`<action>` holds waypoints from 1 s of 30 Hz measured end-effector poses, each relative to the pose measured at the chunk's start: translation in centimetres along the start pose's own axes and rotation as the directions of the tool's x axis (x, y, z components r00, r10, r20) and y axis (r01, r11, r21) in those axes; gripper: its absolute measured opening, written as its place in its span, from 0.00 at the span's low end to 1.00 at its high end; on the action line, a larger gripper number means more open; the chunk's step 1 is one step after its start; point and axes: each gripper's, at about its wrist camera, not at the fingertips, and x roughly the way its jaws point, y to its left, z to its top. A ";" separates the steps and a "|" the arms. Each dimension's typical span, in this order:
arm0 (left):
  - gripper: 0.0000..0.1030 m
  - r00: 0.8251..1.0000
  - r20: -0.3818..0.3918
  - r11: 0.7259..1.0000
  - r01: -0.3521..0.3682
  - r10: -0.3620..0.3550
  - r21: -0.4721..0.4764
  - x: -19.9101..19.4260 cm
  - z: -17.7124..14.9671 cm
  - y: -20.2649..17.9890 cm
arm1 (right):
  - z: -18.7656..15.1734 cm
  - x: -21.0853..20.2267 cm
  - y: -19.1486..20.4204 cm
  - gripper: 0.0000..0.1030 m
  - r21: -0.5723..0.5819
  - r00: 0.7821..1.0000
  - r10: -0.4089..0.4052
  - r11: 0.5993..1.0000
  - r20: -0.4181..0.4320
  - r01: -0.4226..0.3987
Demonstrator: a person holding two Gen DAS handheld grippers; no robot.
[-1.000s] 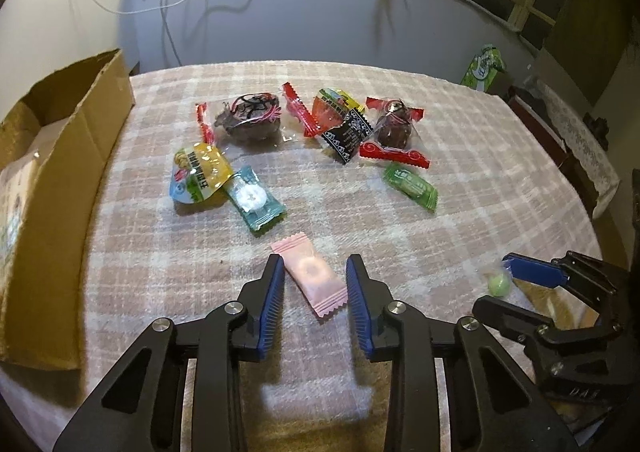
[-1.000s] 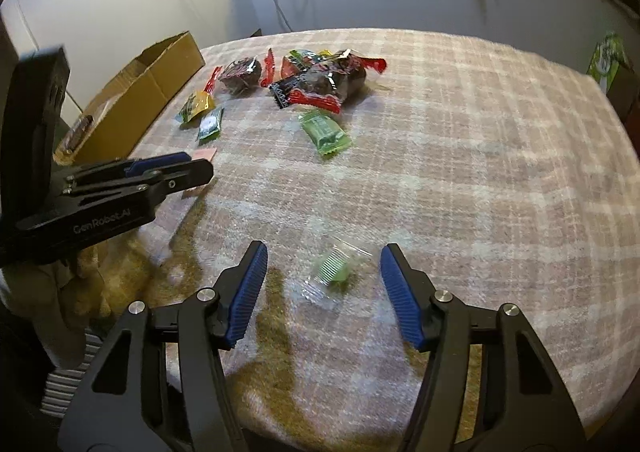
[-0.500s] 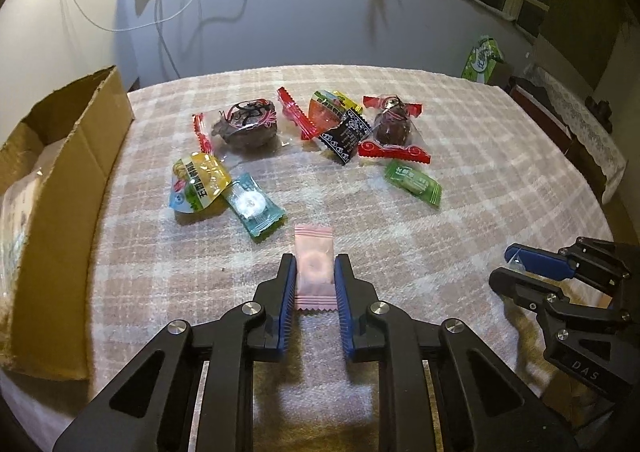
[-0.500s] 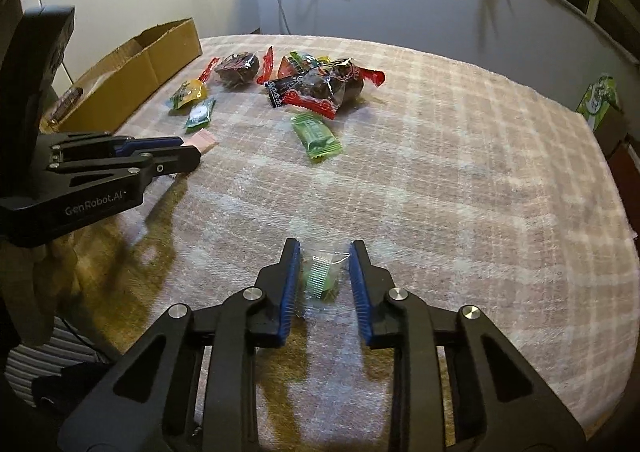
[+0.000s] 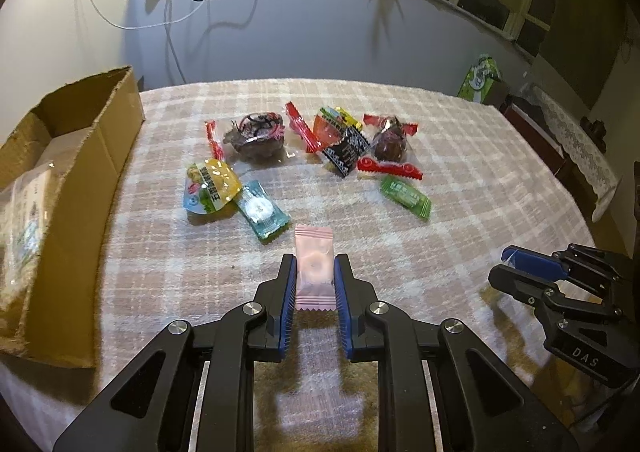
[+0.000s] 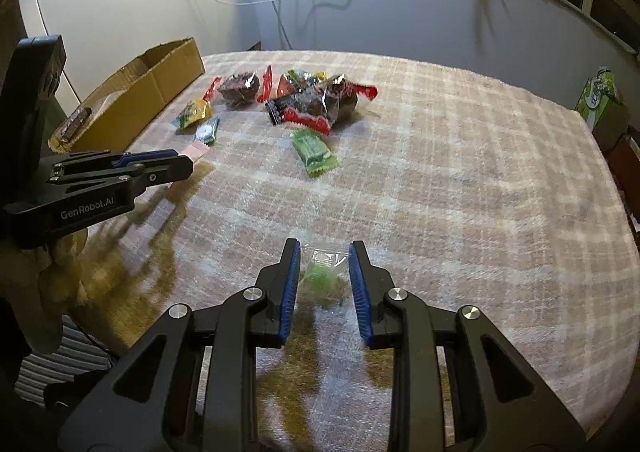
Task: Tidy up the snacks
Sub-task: 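Carry the pink and green candies toward the box with both tools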
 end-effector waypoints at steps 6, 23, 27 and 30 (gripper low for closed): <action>0.17 0.999 0.039 1.000 0.000 0.001 -0.018 -1.7 0.5 0.9 | 1.4 -1.2 0.5 0.25 -0.009 0.999 0.022 1.000 0.034 -0.021; 0.17 0.980 0.166 0.991 -0.091 0.107 -0.098 -7.2 3.1 7.7 | 11.0 -1.7 7.2 0.25 -0.161 0.979 0.139 0.980 0.149 -0.115; 0.17 0.974 0.178 0.984 -0.118 0.141 -0.132 -8.0 3.4 9.9 | 13.3 -1.1 9.5 0.25 -0.198 0.971 0.177 0.969 0.158 -0.144; 0.17 0.969 0.184 0.978 -0.136 0.165 -0.158 -8.5 3.6 11.6 | 14.9 -0.3 11.3 0.25 -0.220 0.965 0.212 0.960 0.155 -0.175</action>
